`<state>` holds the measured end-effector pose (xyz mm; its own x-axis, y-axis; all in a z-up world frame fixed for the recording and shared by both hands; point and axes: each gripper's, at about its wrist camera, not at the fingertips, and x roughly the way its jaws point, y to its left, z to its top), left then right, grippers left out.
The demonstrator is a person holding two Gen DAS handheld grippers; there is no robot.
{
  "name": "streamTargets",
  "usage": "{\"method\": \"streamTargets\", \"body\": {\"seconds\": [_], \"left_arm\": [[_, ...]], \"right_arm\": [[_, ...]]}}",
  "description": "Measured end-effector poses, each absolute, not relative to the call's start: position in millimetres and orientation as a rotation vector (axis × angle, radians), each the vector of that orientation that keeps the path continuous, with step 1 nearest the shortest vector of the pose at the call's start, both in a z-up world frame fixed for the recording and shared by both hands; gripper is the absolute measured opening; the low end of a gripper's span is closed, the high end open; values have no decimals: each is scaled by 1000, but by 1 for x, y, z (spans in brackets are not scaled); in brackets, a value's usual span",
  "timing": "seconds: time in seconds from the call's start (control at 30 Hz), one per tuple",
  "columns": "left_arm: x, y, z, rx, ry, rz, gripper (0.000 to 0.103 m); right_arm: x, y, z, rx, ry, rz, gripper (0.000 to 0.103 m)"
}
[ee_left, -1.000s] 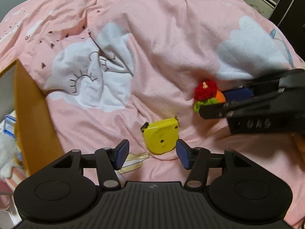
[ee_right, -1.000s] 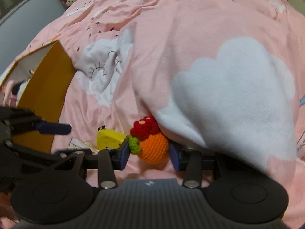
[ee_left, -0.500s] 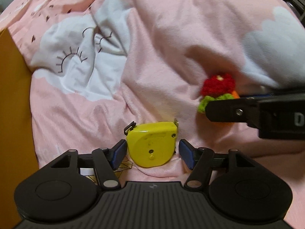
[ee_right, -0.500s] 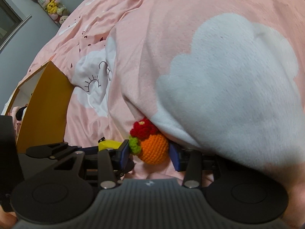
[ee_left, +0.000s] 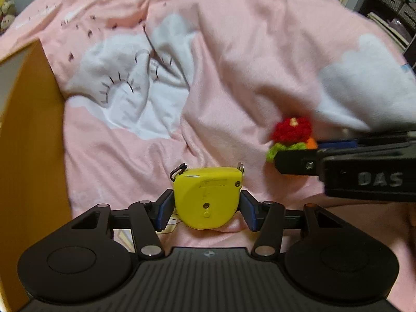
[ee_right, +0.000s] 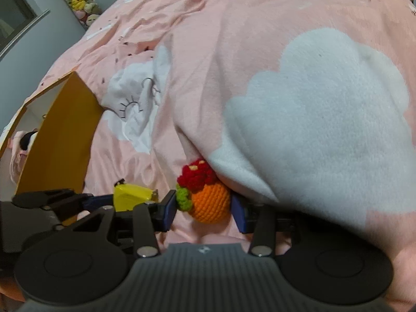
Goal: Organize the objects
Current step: 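Grasp the yellow tape measure with the left tool while the right tool grasps the crocheted fruit, then carry the tape measure and crocheted fruit over the white box with both tools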
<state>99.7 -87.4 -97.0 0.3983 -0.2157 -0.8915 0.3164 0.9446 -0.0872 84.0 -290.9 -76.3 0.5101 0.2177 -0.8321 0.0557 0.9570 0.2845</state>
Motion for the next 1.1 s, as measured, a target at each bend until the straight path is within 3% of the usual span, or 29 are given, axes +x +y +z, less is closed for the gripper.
{"method": "streamTargets", "body": {"seconds": [0.37, 0.6, 0.8, 1.1], "left_arm": [[64, -66, -6, 103, 930, -303, 62], [56, -9, 33, 42, 868, -163, 62], [63, 49, 25, -38, 921, -24, 62], [82, 111, -28, -49, 1095, 150, 62]], "right_arm": [[67, -270, -30, 253, 891, 229, 47], [76, -222, 20, 161, 780, 390, 47], [92, -166, 36, 61, 766, 514, 47], [120, -75, 21, -140, 791, 625, 46]]}}
